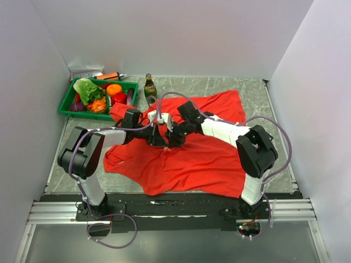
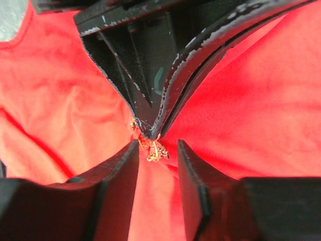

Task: Remove the brooch from the garment

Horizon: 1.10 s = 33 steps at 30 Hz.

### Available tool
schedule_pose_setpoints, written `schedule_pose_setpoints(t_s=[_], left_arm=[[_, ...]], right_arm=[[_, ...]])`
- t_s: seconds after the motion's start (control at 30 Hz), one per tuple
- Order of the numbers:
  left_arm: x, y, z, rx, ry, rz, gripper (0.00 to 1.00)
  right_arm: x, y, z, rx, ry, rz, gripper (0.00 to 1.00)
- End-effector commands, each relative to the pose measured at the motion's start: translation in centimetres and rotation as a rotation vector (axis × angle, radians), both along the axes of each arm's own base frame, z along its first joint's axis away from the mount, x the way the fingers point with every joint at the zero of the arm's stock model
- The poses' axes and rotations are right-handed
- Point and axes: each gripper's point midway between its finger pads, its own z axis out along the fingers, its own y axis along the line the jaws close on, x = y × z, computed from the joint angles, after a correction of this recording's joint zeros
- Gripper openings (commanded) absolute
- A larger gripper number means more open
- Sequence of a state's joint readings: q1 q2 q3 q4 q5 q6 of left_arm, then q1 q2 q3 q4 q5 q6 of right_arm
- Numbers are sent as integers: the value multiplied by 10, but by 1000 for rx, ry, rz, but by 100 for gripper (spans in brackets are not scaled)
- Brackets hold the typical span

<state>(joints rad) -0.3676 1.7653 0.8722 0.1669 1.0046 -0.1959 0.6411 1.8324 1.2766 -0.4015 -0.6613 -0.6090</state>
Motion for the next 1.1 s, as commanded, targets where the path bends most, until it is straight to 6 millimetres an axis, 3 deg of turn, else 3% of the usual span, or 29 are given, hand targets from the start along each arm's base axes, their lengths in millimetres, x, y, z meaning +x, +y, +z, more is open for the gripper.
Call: schedule_pose_setpoints(t_s=[0.0, 0.2, 0.3, 0.43, 0.6, 0.8, 1.07], left_arm=[[11, -2, 11, -15, -53, -9, 1], [11, 0, 10, -5, -60, -8, 1], [11, 0, 9, 2, -61, -11, 1], [11, 2, 9, 25, -67, -22, 1], [12, 16, 10, 133, -199, -83, 1], [9, 39, 22, 280, -341, -138, 1], [12, 51, 37, 369, -464, -97, 1]], right_arm=[[20, 2, 58, 114, -79, -54, 45], [35, -14, 75, 146, -37, -167, 46], [30, -22, 63, 111, -50, -154, 46], [19, -39, 31, 33, -75, -131, 46], [21, -62, 3, -83, -134, -137, 46], [35, -65, 4, -118, -141, -194, 45], [16, -47, 20, 4, -88, -160, 46]])
